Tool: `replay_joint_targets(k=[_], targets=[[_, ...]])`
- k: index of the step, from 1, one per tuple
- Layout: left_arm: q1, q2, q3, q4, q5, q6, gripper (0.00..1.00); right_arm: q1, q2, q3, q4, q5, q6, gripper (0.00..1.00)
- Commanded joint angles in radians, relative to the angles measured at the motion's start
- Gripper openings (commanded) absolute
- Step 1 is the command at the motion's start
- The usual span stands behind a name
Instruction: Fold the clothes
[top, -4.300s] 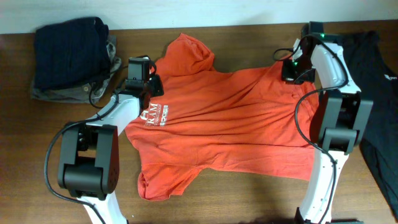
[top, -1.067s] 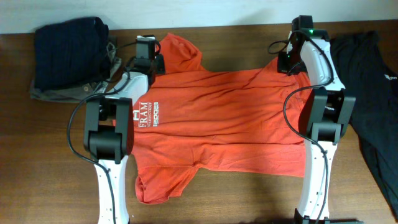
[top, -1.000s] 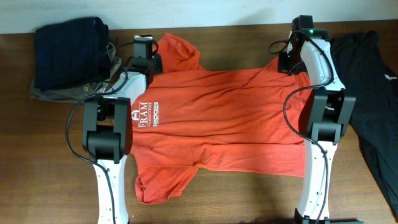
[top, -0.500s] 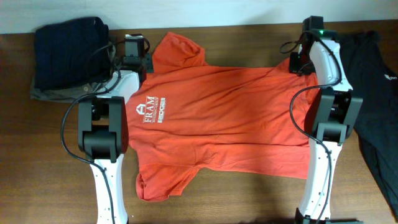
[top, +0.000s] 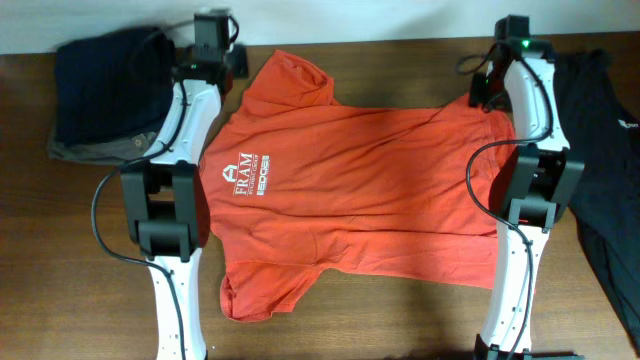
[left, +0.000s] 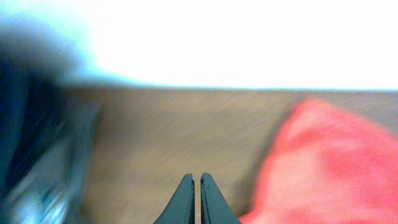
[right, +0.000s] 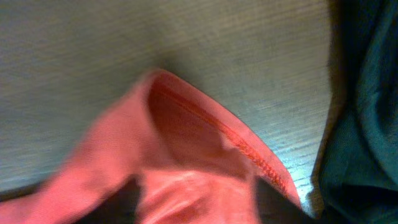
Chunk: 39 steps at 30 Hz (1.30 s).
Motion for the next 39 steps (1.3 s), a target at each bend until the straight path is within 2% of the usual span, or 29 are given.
replay_joint_targets(k=[1, 4, 7, 14, 21, 25, 28, 30, 33, 39], targets=[[-0.045, -0.002, 0.037, 0.029, 0.175, 0.014, 0.06, -0.002, 0.002, 0.112, -0.04, -0.148, 0.016, 0.89], [-0.067, 0.016, 0.037, 0.056, 0.175, 0.02, 0.07, 0.005, 0.002, 0.172, -0.107, -0.221, 0.015, 0.95], [-0.085, 0.055, 0.037, 0.097, 0.175, 0.02, 0.16, 0.022, 0.002, 0.216, -0.187, -0.273, 0.015, 0.97], [-0.095, 0.166, 0.037, 0.149, 0.161, 0.019, 0.14, 0.081, 0.002, 0.238, -0.329, -0.299, 0.011, 0.96], [-0.09, 0.217, 0.037, 0.148, 0.13, 0.019, 0.09, 0.122, 0.002, 0.238, -0.378, -0.299, 0.006, 0.85], [-0.084, 0.226, 0.037, 0.149, 0.129, 0.019, 0.01, 0.129, 0.002, 0.238, -0.393, -0.298, 0.006, 0.82], [-0.081, 0.23, 0.037, 0.145, 0.122, 0.019, 0.01, 0.126, 0.002, 0.238, -0.401, -0.282, 0.006, 0.8], [-0.08, 0.23, 0.037, 0.141, 0.095, 0.019, 0.01, 0.126, 0.002, 0.237, -0.404, -0.259, 0.006, 0.71], [-0.072, 0.23, 0.037, 0.132, 0.066, 0.02, 0.01, 0.126, 0.002, 0.237, -0.413, -0.245, 0.006, 0.63], [-0.035, 0.243, 0.037, 0.121, 0.066, 0.019, 0.01, 0.127, 0.002, 0.237, -0.447, -0.245, 0.006, 0.61]])
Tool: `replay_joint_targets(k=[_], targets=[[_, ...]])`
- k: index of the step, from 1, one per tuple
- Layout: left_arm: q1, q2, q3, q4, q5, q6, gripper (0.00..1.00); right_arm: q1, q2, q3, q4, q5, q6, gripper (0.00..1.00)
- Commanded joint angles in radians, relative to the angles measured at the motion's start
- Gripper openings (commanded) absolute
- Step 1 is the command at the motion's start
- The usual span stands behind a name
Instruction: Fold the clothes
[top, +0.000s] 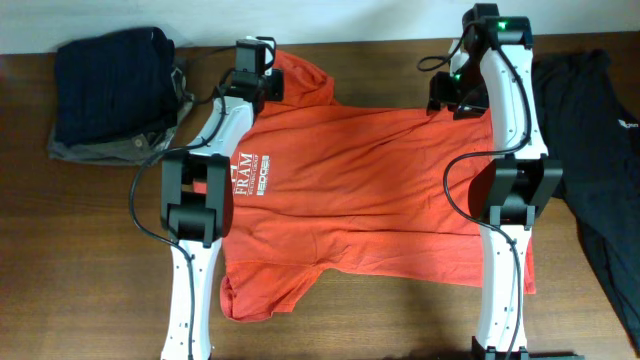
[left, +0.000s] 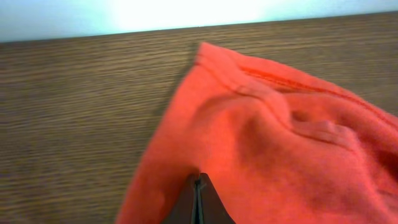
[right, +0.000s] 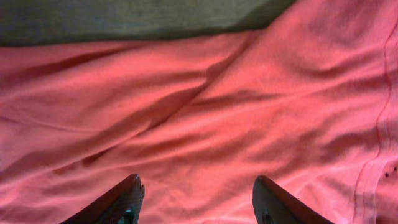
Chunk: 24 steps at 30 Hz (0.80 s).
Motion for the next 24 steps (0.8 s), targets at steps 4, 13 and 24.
replay_joint_targets(k=[4, 13, 24], targets=[[0.058, 0.036, 0.005, -0.021, -0.022, 0.011, 0.01, -0.001, 0.002, 0.023, -0.019, 0.02, 0.003, 0.59], [0.121, 0.061, 0.005, -0.038, -0.053, 0.011, 0.01, -0.001, 0.002, 0.023, -0.029, 0.02, 0.003, 0.59], [0.123, 0.034, 0.171, -0.212, 0.012, 0.011, 0.3, -0.001, 0.002, 0.023, -0.028, 0.02, 0.003, 0.59]])
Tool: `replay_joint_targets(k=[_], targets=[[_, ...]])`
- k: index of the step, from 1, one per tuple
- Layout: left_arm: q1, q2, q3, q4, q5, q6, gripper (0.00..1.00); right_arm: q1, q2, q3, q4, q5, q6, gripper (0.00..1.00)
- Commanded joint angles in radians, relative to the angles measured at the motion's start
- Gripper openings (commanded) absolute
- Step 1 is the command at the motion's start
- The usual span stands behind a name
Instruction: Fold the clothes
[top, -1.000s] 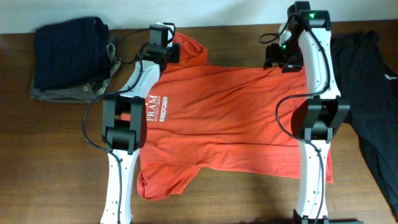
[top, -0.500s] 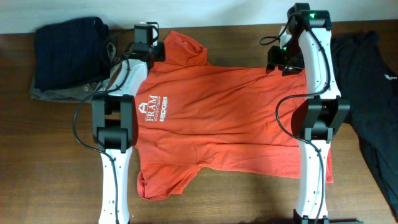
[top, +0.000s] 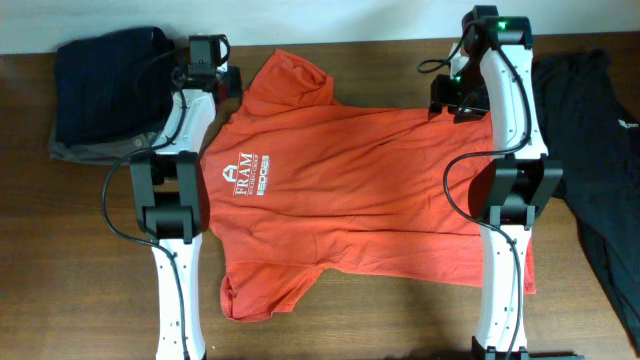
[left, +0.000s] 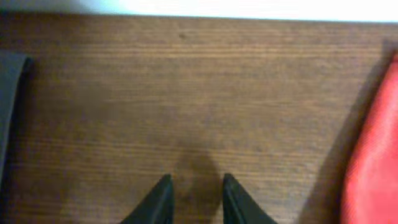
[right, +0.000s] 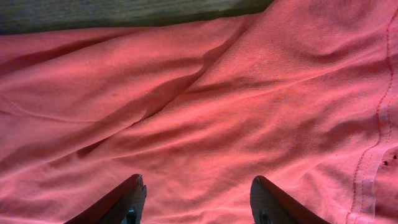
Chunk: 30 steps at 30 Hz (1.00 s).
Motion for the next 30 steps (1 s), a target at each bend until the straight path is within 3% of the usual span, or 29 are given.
replay_joint_targets(k=[1, 4, 7, 17, 30], targets=[[-0.014, 0.018, 0.1, -0.052, 0.051, 0.008, 0.36, -0.001, 0.002, 0.023, -0.002, 0.013, 0.003, 0.59], [-0.023, 0.008, 0.17, -0.105, 0.116, 0.009, 0.5, -0.001, 0.002, 0.023, -0.003, 0.013, 0.003, 0.63], [-0.024, 0.005, 0.212, -0.122, 0.213, 0.012, 0.56, -0.001, 0.002, 0.023, 0.0, 0.017, 0.003, 0.71], [-0.035, 0.029, 0.209, -0.113, 0.252, 0.038, 0.57, -0.023, 0.002, 0.023, 0.027, 0.024, -0.001, 0.87], [-0.073, 0.103, 0.209, -0.095, 0.252, 0.039, 0.56, -0.023, 0.002, 0.023, 0.031, 0.048, -0.023, 0.88]])
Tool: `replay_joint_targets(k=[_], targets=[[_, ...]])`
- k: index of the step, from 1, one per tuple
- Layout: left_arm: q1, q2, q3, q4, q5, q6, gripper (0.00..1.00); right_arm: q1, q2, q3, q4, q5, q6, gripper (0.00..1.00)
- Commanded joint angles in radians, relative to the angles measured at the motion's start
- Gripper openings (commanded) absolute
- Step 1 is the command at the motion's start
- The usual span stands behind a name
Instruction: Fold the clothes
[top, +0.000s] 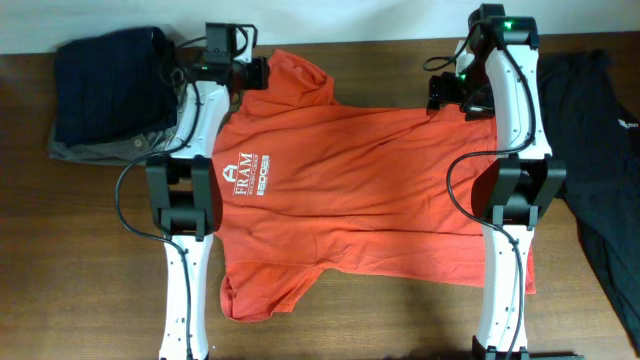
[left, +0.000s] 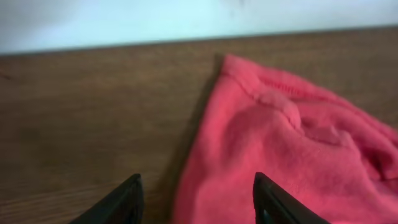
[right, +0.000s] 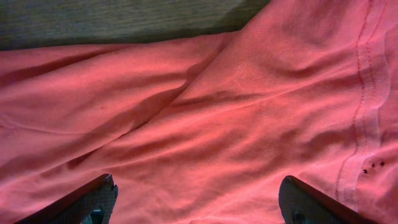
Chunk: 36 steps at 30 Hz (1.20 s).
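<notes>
An orange T-shirt (top: 360, 190) with white lettering lies spread flat on the wooden table (top: 80, 260). My left gripper (top: 258, 73) stands open at the edge of the shirt's far sleeve (left: 280, 149), one finger over wood and one over cloth (left: 196, 199). Over the shirt's far hem corner my right gripper (top: 445, 95) is wide open, with wrinkled orange cloth (right: 205, 124) between its fingers (right: 196, 199) and a stitched hem at the right.
A folded dark navy garment (top: 105, 85) lies on a grey one at the far left. A black garment (top: 600, 170) is heaped at the right edge. The table's far edge meets a white wall (left: 186, 18).
My left gripper has moved right from bare wood to the sleeve's edge and opened wider. My right gripper has opened much wider over the same stretch of cloth.
First my left gripper was shut over bare wood left of the sleeve and my right gripper was at the hem corner. Then the left was shut on the sleeve, the right open over the shirt. Later the left stood slightly open over wood. Now both are wide open.
</notes>
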Motion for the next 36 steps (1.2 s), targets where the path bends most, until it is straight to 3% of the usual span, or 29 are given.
replay_joint_targets(k=[1, 11, 14, 18, 21, 26, 36], targets=[[-0.018, 0.024, 0.006, 0.01, 0.016, 0.017, 0.57, -0.003, 0.002, 0.023, 0.002, 0.029, -0.013, 0.88], [-0.029, 0.063, 0.006, -0.011, -0.01, 0.016, 0.55, -0.023, 0.002, 0.023, 0.014, 0.03, -0.013, 0.88], [-0.028, 0.063, 0.006, -0.008, -0.01, 0.016, 0.5, -0.051, 0.002, 0.023, 0.042, 0.031, -0.013, 0.88], [-0.028, 0.063, 0.006, -0.011, -0.048, 0.016, 0.37, -0.106, 0.003, 0.022, 0.129, 0.063, -0.013, 0.92], [-0.028, 0.063, 0.006, -0.023, -0.074, 0.016, 0.37, -0.145, 0.003, 0.005, 0.212, 0.063, -0.022, 1.0], [-0.028, 0.063, 0.006, -0.047, -0.07, 0.016, 0.37, -0.174, 0.004, -0.044, 0.338, 0.058, -0.101, 0.99], [-0.028, 0.063, 0.006, -0.071, -0.07, 0.016, 0.34, -0.167, 0.004, -0.195, 0.54, 0.048, -0.102, 0.98]])
